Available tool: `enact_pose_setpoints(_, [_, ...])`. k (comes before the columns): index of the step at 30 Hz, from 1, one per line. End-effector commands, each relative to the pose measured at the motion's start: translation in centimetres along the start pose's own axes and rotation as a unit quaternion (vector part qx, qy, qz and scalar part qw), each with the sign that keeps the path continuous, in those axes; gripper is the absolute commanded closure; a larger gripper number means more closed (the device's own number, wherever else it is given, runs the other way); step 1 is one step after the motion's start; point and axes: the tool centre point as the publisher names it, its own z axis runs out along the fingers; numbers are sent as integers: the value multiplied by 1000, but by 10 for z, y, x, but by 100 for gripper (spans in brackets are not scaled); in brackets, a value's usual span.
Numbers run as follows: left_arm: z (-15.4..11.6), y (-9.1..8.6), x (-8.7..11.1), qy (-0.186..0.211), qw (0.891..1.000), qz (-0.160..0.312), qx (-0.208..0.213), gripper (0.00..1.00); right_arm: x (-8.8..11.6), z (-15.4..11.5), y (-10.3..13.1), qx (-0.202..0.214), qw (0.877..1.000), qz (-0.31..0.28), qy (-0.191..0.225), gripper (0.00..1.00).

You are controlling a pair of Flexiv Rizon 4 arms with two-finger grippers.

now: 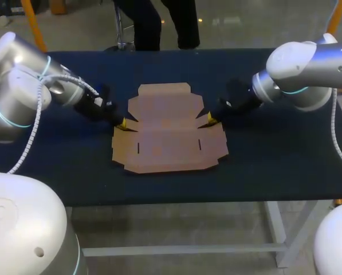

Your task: Assemble the packaging by folding the flat box into shape, placing the metal phone stand inside, and closing the box properly

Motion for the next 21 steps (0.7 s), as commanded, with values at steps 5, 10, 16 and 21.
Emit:
enact_pose_setpoints(5, [-1, -1, 14, -25, 1000, 1, 1, 100, 6, 2, 2, 1, 1000, -5, -5, 100])
enact_pose_setpoints(10, [-1, 2, 22, -45, 999, -4, 4, 100, 9, 2, 1, -3, 1000, -7, -12, 100])
enact_pose_setpoints(16, [-1, 4, 27, -60, 998, -5, 6, 100, 15, 2, 1, -11, 1000, -11, -28, 100])
enact_pose_setpoints(21, [0, 4, 30, -70, 997, -5, 10, 100, 19, 3, 0, -17, 999, -13, -43, 100])
